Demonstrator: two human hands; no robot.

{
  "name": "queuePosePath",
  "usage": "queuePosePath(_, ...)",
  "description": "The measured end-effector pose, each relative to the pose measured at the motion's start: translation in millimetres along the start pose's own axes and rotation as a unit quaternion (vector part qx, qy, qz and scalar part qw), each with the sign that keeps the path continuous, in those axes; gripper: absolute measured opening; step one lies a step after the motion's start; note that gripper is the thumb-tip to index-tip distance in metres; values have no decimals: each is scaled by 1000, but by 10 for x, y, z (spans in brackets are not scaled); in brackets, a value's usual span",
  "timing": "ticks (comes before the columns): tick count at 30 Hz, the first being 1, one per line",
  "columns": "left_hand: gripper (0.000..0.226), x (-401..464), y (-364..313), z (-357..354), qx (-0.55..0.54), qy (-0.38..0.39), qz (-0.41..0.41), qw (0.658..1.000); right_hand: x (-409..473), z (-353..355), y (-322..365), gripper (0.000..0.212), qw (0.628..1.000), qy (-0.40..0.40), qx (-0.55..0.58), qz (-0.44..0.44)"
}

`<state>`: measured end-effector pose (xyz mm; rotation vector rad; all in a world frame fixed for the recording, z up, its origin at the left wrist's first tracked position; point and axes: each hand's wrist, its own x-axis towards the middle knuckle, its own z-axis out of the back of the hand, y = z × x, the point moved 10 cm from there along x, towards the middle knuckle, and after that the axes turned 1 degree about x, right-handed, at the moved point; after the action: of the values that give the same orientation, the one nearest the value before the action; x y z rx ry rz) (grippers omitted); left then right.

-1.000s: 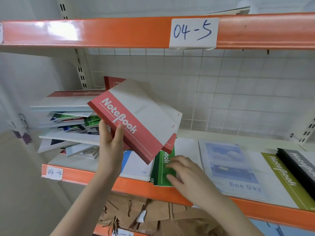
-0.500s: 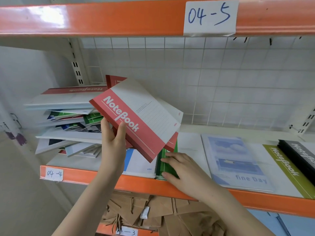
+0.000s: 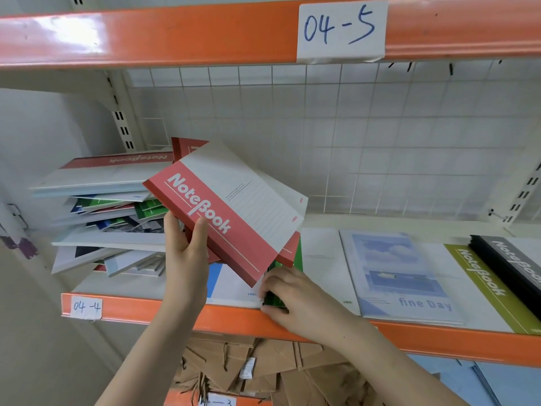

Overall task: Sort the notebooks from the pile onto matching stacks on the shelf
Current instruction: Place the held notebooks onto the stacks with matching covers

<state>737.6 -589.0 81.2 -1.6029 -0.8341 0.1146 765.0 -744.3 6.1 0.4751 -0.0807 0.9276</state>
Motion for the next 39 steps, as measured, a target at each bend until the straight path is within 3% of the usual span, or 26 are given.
queuePosePath(3, 17, -14, 8, 16, 4, -3, 8, 1000, 1, 40, -5, 27, 1000, 1, 24, -13)
queuePosePath(6, 19, -25, 28, 0, 0, 2, 19, 1000, -51, 132, -131, 29, 990, -21, 113, -80)
queuePosePath(10, 18, -25, 40, -28, -32, 7, 32, 999, -210, 520, -484, 21, 966, -147, 129, -169)
queuePosePath(12, 15, -26, 46, -74, -48, 14, 40, 998, -353, 683, -757, 24, 911, -213, 261, -237)
queuePosePath(15, 10, -59, 77, -209, -42, 47, 50, 997, -480, 798, -938, 15, 772, -274, 512, -258)
queuePosePath(17, 8, -113, 135, -325, -31, 78, 61, 995, -473, 806, -941, 36, 732, -263, 575, -254)
queuePosePath(23, 42, -311, 248, -592, -9, 122, 96, 988, -585, 739, -927, 56, 776, -217, 507, -306)
queuePosePath(26, 43, -415, 356, -667, -14, 123, 125, 984, -632, 703, -890, 39, 804, -190, 477, -302)
queuePosePath(30, 32, -539, 480, -764, -35, 109, 157, 981, -799, 898, -994, 13, 823, -251, 398, -320)
queuePosePath(34, 22, -626, 466, -996, -39, 128, 163, 978, -1083, 1086, -1193, 13, 819, -296, 348, -348)
queuePosePath(39, 29, -851, 346, -1634, -27, 235, 151, 960, -1672, 1466, -1478, 6, 787, -366, 319, -381)
